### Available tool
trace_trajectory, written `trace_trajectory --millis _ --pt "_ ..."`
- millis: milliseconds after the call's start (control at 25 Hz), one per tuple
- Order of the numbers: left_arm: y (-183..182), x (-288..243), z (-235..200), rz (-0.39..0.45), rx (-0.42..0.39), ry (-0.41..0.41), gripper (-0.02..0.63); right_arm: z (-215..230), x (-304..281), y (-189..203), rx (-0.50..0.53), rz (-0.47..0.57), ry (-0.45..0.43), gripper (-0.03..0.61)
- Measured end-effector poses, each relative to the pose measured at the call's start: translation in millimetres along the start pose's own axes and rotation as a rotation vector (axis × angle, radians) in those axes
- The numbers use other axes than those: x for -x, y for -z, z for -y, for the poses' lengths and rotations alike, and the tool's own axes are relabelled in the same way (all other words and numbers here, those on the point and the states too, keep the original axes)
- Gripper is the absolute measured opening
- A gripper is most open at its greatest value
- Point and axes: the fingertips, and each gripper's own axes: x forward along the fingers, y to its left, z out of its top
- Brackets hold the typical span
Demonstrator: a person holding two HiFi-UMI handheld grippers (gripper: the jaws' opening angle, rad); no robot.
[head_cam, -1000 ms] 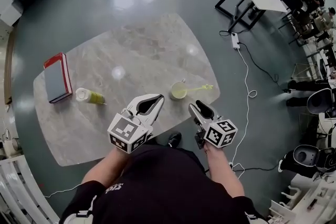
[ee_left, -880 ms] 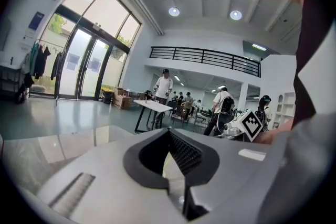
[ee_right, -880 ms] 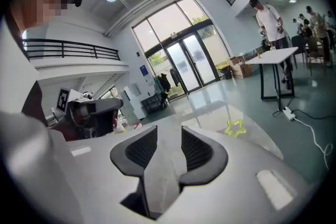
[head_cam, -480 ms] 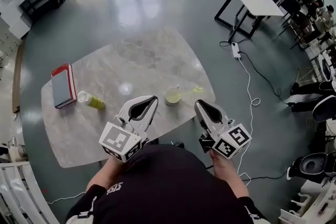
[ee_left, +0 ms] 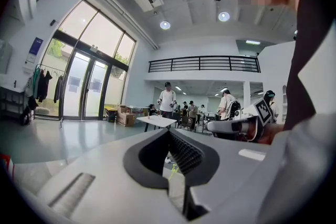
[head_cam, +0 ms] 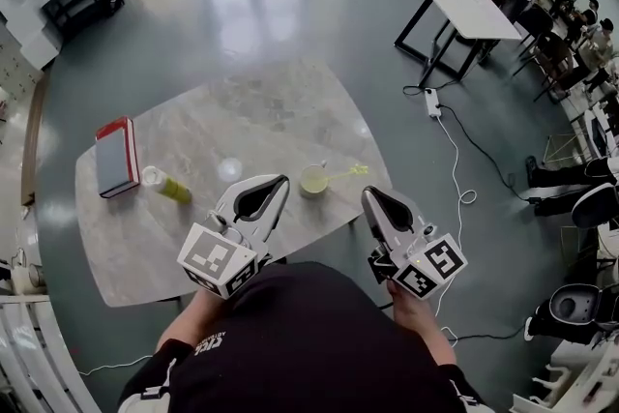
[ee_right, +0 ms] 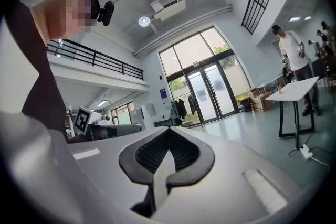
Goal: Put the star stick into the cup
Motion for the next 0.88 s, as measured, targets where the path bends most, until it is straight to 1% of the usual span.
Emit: trace_trajectory --millis 160,320,600,880 --pt "-4.5 -1.9 -0.1 0.004 0.009 0.009 0.002 -1.1 2.3 -8.4 0.027 0.02 0.007 0.012" --pt "-4.0 -1.5 4.3 0.009 0.003 0.021 0.002 -5.8 5.6 -6.9 0.053 0.016 0.001 0.011" --pt "-2.4 -5.2 8.2 0.002 -0.007 0.034 0.002 -3.4 7.5 -1.7 0.044 0.005 0.007 0.011" --pt "1.4 -2.6 8.5 -0.007 0.0 0.035 0.002 -2.8 8.2 6.6 0.026 -0.011 0.013 0.012"
